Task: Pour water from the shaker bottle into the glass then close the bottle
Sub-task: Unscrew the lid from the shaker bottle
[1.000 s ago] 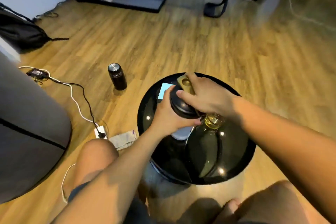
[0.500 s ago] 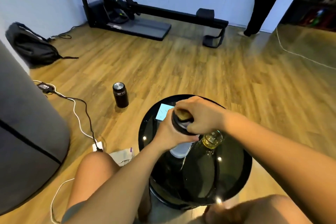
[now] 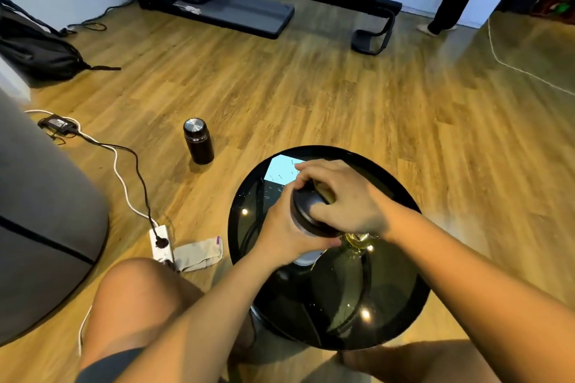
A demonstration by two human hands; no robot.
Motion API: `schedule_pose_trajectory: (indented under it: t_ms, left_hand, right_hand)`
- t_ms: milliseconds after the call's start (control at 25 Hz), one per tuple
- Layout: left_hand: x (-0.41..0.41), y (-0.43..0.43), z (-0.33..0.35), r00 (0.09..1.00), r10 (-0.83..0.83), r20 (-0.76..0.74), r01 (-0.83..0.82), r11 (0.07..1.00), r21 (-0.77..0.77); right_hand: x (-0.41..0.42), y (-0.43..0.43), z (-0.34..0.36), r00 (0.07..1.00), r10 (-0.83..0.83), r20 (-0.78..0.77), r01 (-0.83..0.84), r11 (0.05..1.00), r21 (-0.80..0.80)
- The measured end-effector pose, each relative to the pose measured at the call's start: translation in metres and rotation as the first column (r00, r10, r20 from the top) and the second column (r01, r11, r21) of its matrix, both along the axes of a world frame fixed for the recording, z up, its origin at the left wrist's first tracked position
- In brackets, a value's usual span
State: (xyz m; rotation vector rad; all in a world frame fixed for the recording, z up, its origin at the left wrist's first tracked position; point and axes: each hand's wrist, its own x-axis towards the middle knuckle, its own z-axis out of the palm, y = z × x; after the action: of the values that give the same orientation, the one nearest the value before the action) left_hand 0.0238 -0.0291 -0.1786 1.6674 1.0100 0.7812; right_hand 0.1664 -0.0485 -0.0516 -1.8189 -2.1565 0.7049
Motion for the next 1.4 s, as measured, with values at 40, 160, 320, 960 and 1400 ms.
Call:
schedule_pose_trajectory:
  t_ms: [40,160,320,960,1400]
  left_hand:
    - [0.0,0.0,-0.001,1.0,-0.007,-0.008,0.007,1.0,-0.004]
    - [-0.001,0.001,-0.004,0.999,-0.02,-0.032,0.019,0.999,-0.035]
    - [0.001,0.001,-0.004,0.998,-0.02,-0.057,0.016,0.998,-0.056]
    - [-0.001,-0.003,0.006,1.0,-0.023,-0.014,0.023,0.999,-0.033]
    - [-0.002,-0.001,0.002,0.999,-0.038,-0.004,0.038,0.997,-0.061]
  right_hand:
    - [0.001,0.002,-0.002,0.996,-0.01,0.088,0.009,1.0,0.014]
    - [-0.015,0.007,-0.01,0.82,-0.264,0.507,0.263,0.962,0.076]
    - [-0.028,-0.003,-0.016,0.823,-0.225,0.521,0.166,0.973,0.159]
    - [-0.003,0.011,0.002,0.941,0.134,0.309,-0.155,0.987,0.043]
    - [-0.011,0.008,0.008,0.94,0.143,0.309,-0.125,0.989,-0.077]
